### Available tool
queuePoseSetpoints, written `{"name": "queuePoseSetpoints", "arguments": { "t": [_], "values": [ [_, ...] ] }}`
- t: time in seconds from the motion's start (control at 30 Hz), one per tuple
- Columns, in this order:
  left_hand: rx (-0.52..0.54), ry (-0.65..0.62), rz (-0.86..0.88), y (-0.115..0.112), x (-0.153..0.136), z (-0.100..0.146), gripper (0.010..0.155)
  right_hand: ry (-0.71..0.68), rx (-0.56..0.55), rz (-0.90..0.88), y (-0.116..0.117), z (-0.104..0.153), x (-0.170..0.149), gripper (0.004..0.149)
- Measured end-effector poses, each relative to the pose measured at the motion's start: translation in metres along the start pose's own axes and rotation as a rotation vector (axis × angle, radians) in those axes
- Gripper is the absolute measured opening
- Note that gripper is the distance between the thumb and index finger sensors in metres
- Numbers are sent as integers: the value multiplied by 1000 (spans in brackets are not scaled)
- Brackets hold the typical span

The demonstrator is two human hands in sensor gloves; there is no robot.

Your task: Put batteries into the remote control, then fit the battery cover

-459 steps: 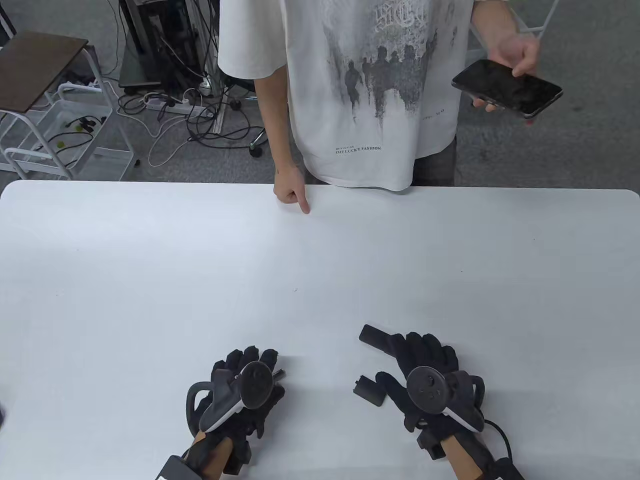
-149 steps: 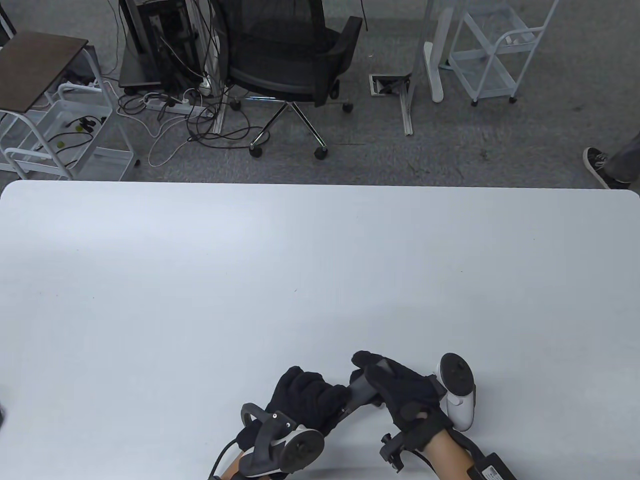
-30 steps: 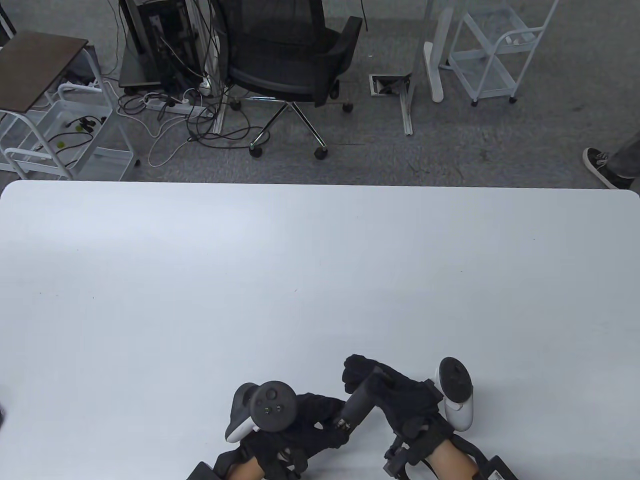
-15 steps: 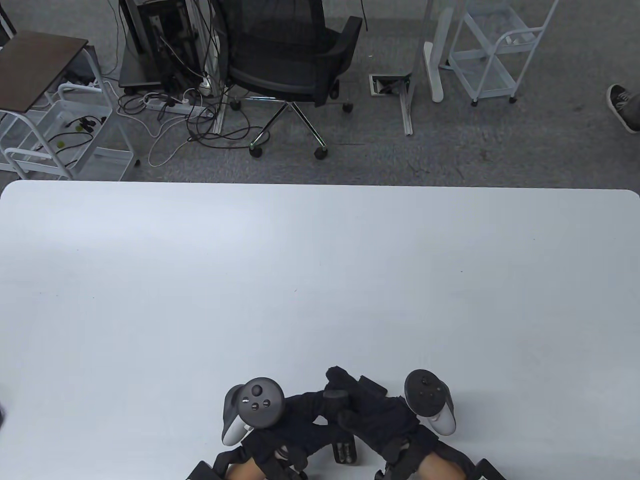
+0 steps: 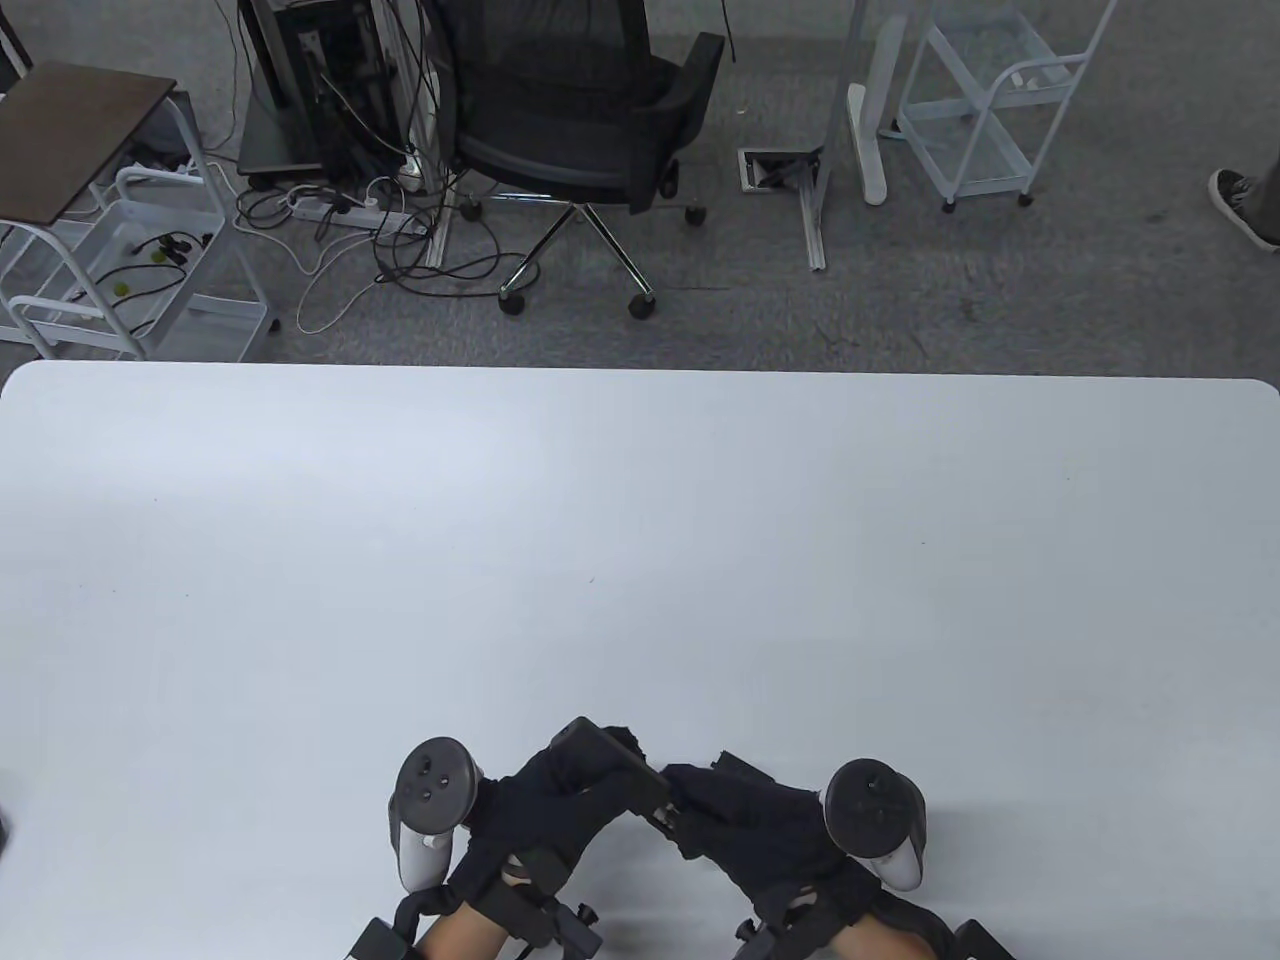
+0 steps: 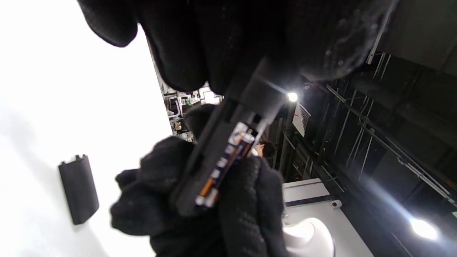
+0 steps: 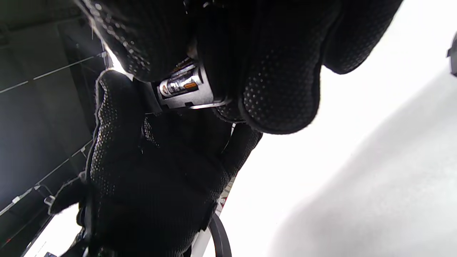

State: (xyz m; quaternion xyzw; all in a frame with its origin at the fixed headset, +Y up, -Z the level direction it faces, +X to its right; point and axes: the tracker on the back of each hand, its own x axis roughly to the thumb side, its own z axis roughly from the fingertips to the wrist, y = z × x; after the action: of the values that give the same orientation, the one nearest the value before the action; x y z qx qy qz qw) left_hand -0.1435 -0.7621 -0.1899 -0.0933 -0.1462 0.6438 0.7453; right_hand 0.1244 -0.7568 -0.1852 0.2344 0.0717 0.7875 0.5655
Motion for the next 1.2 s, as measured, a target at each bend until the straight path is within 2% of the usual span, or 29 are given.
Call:
{"name": "queuePoseSetpoints", "arguments": {
  "t": [0.17, 0.3, 0.5, 0.6, 0.73, 0.87, 1.07, 1.2],
  "values": [
    [-60, 8, -2, -2, -1, -3, 62, 7, 76, -75, -6, -2, 0, 52],
    [-232, 20, -35, -9, -1, -7, 65, -2, 199, -56, -4, -4, 1, 51],
    [-234, 32, -44, -10, -2, -8, 58, -19, 189, 42, -6, -3, 3, 52],
    [-197, 21, -37, -3, -1, -8, 58, -30, 144, 82, -8, -3, 5, 54],
    [-102, 16, -16, 14, 1, -6, 58, -23, 50, 221, -24, 0, 6, 62],
    [-4, 26, 18, 34, -2, -6, 58, 70, -104, 436, -43, 4, 5, 71],
    [76, 79, 92, 55, -17, -6, 58, 217, -103, 786, -47, 2, -4, 77],
    [110, 94, 85, 61, -20, -6, 59, 244, -48, 868, -41, -2, -10, 74]
  ]
}}
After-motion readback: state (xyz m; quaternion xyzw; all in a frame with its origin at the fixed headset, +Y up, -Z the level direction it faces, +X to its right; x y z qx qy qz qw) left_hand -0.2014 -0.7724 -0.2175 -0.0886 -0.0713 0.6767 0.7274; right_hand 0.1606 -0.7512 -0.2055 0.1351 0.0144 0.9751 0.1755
